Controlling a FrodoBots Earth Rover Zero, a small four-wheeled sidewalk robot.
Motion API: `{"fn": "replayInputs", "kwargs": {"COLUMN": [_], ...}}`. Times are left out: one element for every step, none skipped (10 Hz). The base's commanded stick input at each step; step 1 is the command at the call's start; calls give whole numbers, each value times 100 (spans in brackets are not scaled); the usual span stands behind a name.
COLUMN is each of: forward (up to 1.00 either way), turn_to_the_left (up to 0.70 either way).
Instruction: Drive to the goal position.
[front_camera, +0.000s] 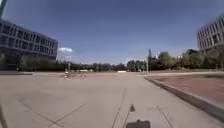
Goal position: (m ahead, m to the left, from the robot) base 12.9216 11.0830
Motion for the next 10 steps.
{"fn": "replayInputs", "kwargs": {"forward": [70,70,70,70,70,70,70,70,70,70], "turn_to_the_left": [27,35,35,35,35,35,24,0,0,0]}}
